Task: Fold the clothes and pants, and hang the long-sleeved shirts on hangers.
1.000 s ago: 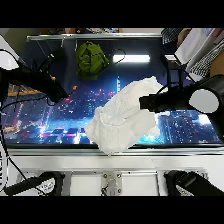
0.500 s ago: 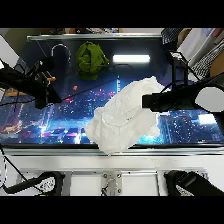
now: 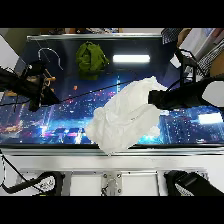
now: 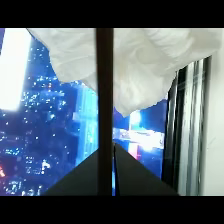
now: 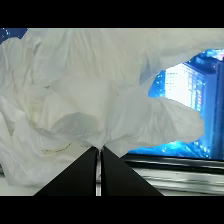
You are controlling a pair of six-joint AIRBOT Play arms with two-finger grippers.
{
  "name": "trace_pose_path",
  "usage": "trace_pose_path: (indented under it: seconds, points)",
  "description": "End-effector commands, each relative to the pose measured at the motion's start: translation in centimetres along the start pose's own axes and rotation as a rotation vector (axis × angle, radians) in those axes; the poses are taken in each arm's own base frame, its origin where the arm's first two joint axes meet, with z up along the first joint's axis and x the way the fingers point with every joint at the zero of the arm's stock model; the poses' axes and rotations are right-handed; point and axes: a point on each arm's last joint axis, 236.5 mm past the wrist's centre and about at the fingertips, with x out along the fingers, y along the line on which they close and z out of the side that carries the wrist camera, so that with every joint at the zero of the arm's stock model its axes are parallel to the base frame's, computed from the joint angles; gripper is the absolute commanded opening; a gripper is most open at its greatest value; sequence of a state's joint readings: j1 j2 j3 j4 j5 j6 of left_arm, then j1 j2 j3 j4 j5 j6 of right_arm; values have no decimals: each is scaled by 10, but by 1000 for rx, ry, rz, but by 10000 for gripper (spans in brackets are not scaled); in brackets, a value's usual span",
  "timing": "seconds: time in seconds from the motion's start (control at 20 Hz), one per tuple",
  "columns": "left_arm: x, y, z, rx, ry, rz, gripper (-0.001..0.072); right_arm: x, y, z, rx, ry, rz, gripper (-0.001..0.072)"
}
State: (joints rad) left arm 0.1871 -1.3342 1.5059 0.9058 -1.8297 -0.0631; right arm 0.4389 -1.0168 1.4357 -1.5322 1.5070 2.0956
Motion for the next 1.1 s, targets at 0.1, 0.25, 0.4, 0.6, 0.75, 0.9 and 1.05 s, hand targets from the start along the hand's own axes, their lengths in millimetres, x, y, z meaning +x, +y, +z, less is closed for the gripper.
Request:
trace_pose_path:
  seconds: [0.1, 0.25, 0.4, 0.6, 0.75, 0.9, 1.05]
  points:
    - [54, -35, -6, 28, -44, -193, 9, -9, -9, 8, 28, -16, -10, 12]
    - [88, -43, -7, 22, -44, -224, 10, -9, -9, 8, 26, -15, -10, 12]
    - [113, -49, -5, 32, -24, -241, 10, -9, -12, 1, 23, 11, -25, 12]
    - [124, -40, 0, 20, -5, -196, 10, -10, -18, -10, 0, 61, -51, 12]
    - [125, -37, 1, 11, -8, -183, 11, -10, -18, -11, -1, 62, -51, 12]
    - [125, -37, 0, 6, -3, -183, 10, -10, -17, -14, -22, 70, -49, 12]
    - [125, -38, 0, 6, -3, -186, 11, -10, -13, -16, -40, 75, -40, 12]
